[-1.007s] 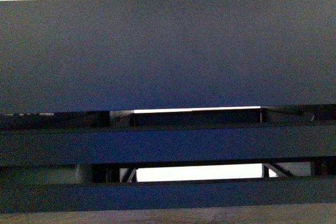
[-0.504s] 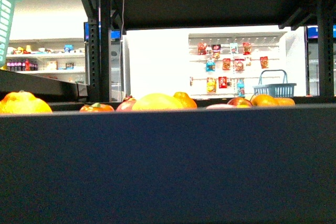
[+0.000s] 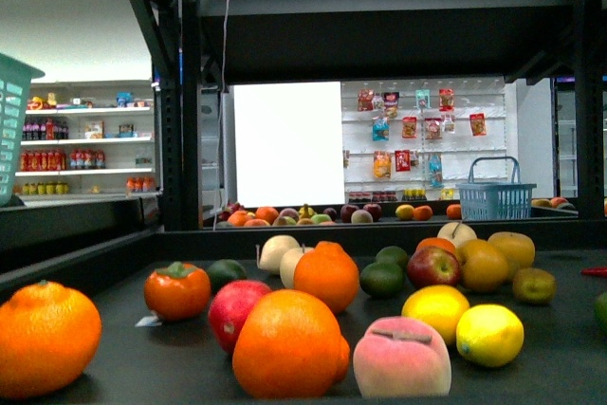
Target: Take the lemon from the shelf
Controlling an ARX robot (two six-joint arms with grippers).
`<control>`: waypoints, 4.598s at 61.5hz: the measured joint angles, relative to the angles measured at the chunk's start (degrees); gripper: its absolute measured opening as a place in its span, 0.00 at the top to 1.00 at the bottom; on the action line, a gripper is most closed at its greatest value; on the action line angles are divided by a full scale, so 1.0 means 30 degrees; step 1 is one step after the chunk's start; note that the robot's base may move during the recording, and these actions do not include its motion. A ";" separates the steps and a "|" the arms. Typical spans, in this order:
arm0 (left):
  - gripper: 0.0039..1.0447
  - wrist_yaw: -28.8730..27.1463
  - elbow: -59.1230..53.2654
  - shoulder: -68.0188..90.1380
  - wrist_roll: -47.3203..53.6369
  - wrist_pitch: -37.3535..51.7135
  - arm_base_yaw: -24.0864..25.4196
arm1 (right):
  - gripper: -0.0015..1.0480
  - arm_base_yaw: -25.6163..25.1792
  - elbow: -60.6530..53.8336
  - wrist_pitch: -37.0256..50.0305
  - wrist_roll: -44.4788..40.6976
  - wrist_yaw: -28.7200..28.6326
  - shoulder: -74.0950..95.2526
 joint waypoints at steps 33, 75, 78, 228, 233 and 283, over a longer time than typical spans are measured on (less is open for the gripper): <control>0.07 -0.0007 0.0000 0.0000 0.0015 0.0000 0.0000 | 0.02 0.0000 0.0000 0.0000 0.0007 -0.0007 0.0000; 0.07 -0.0007 0.0000 0.0000 0.0007 0.0000 0.0000 | 0.02 0.0000 0.0000 0.0000 0.0007 -0.0015 0.0000; 0.07 -0.0007 0.0000 0.0000 0.0007 0.0000 0.0000 | 0.02 0.0000 0.0000 0.0000 0.0007 0.0000 0.0000; 0.87 0.8225 2.8312 3.6224 -2.0866 0.2339 0.8575 | 0.02 0.0000 0.0000 0.0000 0.0007 -0.0007 0.0000; 0.88 0.8692 2.7729 3.5029 -1.9467 0.1545 0.8306 | 0.02 0.0000 0.0000 0.0000 0.0007 -0.0007 -0.0007; 0.90 1.2240 2.1952 2.9755 -1.3770 0.1428 -0.2572 | 0.02 0.0000 0.0000 0.0000 0.0007 -0.0007 -0.0007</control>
